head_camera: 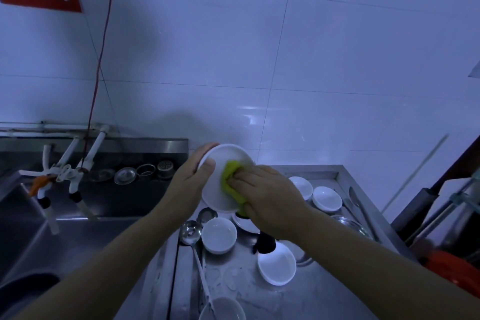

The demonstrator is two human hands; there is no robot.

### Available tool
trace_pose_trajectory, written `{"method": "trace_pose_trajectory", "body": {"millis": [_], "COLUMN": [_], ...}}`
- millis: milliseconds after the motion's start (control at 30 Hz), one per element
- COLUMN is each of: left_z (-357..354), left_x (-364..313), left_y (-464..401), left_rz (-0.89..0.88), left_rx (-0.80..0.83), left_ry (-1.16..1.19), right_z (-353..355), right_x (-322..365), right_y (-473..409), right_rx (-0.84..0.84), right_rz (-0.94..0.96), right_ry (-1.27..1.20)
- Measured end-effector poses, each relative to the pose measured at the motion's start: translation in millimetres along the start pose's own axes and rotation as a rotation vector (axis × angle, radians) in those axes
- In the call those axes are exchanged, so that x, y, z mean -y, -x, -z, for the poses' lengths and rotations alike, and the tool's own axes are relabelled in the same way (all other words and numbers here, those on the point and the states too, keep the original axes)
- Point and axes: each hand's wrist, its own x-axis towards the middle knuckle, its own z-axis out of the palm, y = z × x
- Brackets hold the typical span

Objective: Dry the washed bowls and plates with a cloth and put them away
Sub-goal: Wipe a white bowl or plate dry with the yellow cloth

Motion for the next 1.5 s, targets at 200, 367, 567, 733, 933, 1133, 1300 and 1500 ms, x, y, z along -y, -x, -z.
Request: {"method": "trace_pose_trajectory", "body": {"millis": [200, 367, 567, 733, 933, 1133, 1300, 1500], "left_z": [-10, -1, -1, -2, 4, 3, -10, -1], "left_x": [8, 11, 20, 15, 13, 5, 7, 1], "left_y": [4, 5, 14, 4, -4, -8, -6, -11], "left_rz": [-0.015, -0.028, 0.036, 0.094, 0.119, -0.016, -0.066, -0.053], "left_rx": [-0.008, -0.004, 0.094, 0.233, 0.244, 0.009, -0.133, 0.013], "left_ry": [0.088, 0.13, 0.083, 0.086, 0.055, -0.108, -0.032, -0.11], "right_z": [-6, -13, -14, -11, -10, -21, -40, -46], "right_x": [29, 38, 7, -7, -10, 8, 46, 20], "right_y": [-25, -10, 18, 3, -1, 10, 7, 18], "right_rx": [-0.037, 0.011, 0.094, -0.003, -0.007, -0.122, -0.382, -0.381], "right_rz": [-0.189, -0.017, 0.171, 0.297, 0.33, 0.019, -0.16, 0.1], "right_ry": [-0.237, -0.276, -0.063, 0.127, 0.165, -0.117, -0.413, -0.149]}}
